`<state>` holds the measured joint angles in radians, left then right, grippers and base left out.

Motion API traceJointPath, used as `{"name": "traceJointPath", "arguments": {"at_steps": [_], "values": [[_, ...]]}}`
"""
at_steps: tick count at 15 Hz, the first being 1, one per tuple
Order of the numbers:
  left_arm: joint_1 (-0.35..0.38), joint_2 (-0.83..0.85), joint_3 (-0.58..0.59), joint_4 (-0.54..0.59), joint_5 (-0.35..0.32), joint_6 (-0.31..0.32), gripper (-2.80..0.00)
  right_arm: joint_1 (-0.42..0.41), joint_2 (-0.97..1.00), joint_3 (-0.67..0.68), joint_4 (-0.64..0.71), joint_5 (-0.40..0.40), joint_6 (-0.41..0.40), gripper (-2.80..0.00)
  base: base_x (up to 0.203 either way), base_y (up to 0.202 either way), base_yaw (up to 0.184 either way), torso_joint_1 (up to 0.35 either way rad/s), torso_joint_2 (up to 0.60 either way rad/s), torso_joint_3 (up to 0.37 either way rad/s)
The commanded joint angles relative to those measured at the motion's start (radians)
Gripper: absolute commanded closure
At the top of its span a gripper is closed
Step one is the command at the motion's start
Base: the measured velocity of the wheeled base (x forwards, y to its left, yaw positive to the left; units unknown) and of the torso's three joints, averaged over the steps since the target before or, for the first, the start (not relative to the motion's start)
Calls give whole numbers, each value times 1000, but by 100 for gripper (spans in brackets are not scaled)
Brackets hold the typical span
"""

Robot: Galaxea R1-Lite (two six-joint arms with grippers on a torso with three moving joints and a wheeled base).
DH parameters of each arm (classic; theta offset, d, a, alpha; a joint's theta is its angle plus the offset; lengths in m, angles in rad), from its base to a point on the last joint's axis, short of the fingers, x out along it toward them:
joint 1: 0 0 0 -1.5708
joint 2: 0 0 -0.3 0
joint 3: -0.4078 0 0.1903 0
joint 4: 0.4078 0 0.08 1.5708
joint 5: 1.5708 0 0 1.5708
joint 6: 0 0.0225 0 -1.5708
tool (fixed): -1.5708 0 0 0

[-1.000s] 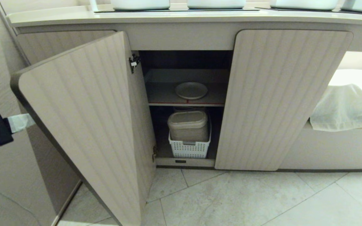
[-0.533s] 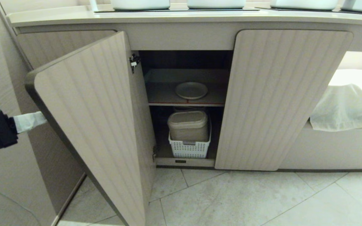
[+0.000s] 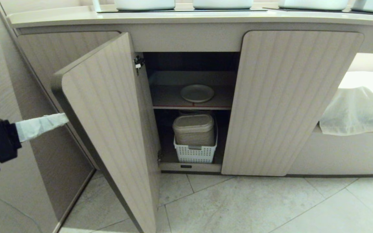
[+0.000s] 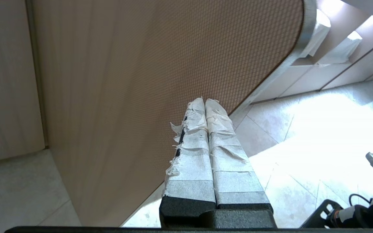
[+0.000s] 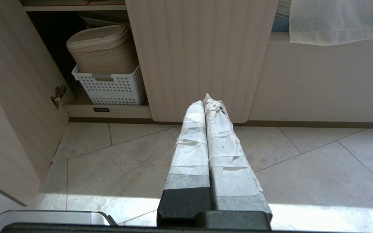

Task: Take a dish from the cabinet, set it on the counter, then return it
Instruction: Close the cabinet door

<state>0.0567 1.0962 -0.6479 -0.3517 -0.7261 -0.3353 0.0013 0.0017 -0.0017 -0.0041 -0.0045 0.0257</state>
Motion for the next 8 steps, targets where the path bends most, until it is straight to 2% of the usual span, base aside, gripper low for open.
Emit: {"name": "traceJointPath", "arguments": {"at_steps": [1, 8], "values": [[-32, -1, -1, -3, 7, -2, 0, 0, 0, 0, -1, 0, 0, 0, 0, 0, 0, 0, 0, 0], [-204, 64, -13, -12, 172, -1, 0, 0, 0, 0, -1, 0, 0, 0, 0, 0, 0, 0, 0, 0]]}}
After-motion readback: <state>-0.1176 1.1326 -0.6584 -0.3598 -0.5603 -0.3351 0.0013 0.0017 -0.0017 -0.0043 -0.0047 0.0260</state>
